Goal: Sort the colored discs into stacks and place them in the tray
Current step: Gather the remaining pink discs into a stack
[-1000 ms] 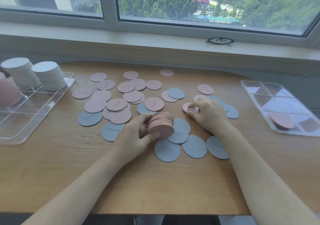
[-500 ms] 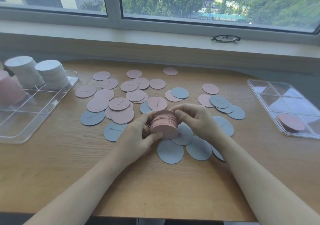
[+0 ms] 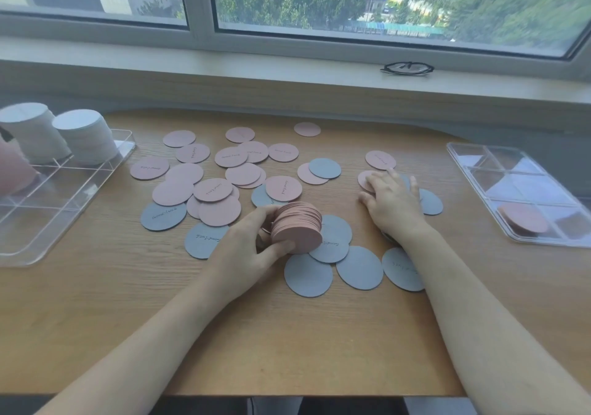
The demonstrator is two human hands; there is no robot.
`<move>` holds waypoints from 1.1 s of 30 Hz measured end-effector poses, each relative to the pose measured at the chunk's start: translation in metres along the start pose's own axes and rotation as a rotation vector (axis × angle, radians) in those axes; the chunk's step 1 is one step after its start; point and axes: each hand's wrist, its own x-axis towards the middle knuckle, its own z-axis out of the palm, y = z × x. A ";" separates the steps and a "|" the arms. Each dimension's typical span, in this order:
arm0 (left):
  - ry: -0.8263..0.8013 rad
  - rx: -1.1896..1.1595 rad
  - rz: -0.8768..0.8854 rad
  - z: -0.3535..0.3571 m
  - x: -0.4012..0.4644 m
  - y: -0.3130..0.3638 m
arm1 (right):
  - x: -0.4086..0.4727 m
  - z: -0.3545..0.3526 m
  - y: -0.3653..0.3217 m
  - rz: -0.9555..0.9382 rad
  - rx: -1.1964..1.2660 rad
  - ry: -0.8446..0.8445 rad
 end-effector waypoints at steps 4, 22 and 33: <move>0.001 -0.011 0.001 0.000 0.000 -0.002 | -0.003 -0.006 -0.004 -0.047 0.028 0.101; 0.015 0.019 -0.007 0.001 0.001 -0.008 | -0.041 -0.019 -0.061 -0.225 1.043 0.122; 0.017 0.115 0.033 0.005 0.002 -0.010 | -0.054 -0.012 -0.072 -0.505 0.692 -0.322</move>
